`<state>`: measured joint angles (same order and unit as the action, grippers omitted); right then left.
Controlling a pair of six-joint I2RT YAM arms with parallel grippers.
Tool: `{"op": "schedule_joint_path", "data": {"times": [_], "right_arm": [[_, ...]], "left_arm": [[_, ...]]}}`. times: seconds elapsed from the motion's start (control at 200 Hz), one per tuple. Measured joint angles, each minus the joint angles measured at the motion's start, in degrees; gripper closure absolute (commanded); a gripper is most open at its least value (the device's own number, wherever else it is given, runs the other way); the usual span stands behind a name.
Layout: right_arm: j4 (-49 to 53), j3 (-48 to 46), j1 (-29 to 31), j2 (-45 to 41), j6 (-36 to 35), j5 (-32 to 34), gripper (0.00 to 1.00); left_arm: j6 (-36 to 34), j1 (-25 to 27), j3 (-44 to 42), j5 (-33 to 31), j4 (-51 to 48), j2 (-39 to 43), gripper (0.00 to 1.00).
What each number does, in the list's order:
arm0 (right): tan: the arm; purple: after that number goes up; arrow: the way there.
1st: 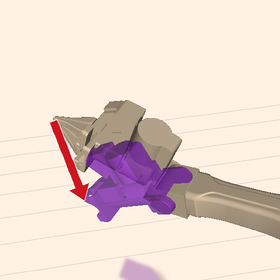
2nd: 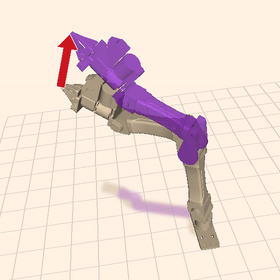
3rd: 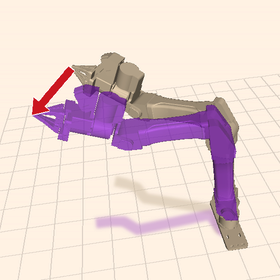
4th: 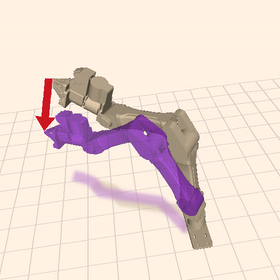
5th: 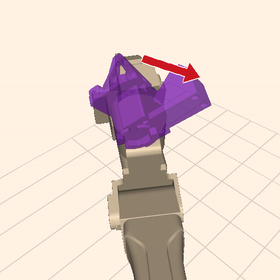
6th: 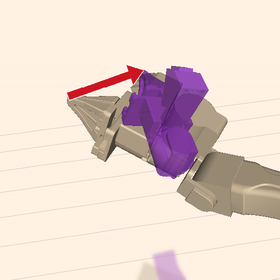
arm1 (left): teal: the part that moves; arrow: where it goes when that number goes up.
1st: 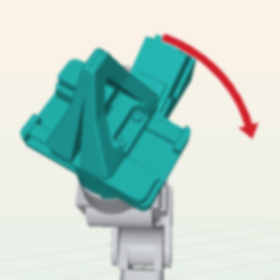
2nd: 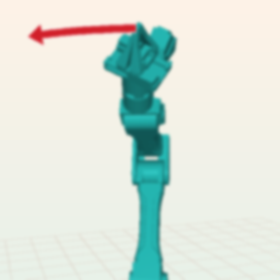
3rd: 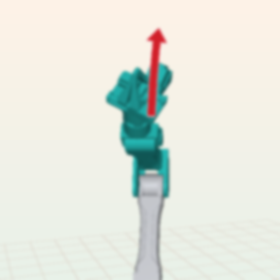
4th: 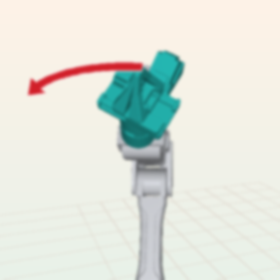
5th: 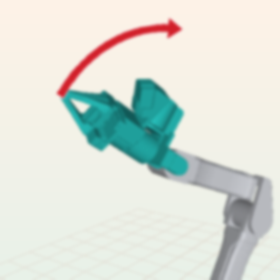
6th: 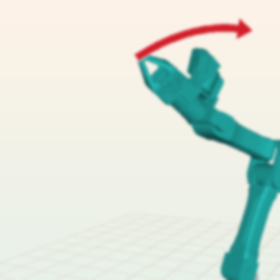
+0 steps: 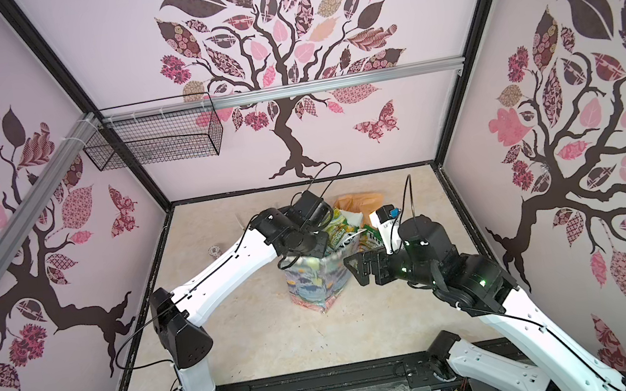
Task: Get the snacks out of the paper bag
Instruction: 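Lift the teal mint pack up out of the bag with the left gripper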
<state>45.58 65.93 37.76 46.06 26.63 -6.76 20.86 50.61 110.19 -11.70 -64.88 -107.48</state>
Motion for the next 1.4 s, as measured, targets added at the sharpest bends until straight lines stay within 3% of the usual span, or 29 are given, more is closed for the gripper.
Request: {"op": "schedule_joint_path", "data": {"times": [0.895, 1.15, 1.4], "right_arm": [[-2.58, -4.61, 0.0, 1.2, 1.86, 2.71, 0.0], [-4.02, -4.61, 0.0, 0.48, 2.4, 2.51, 0.0], [-5.68, -4.59, 0.0, -0.04, 2.82, 2.47, 0.0]], "left_arm": [[-1.86, 0.07, -2.89, -3.15, 6.05, 10.69, 1.0], [-4.31, 0.44, 5.2, -4.57, 3.76, 11.3, 1.0], [-5.51, 0.55, 9.29, -4.7, 2.91, 17.03, 1.0]]}}
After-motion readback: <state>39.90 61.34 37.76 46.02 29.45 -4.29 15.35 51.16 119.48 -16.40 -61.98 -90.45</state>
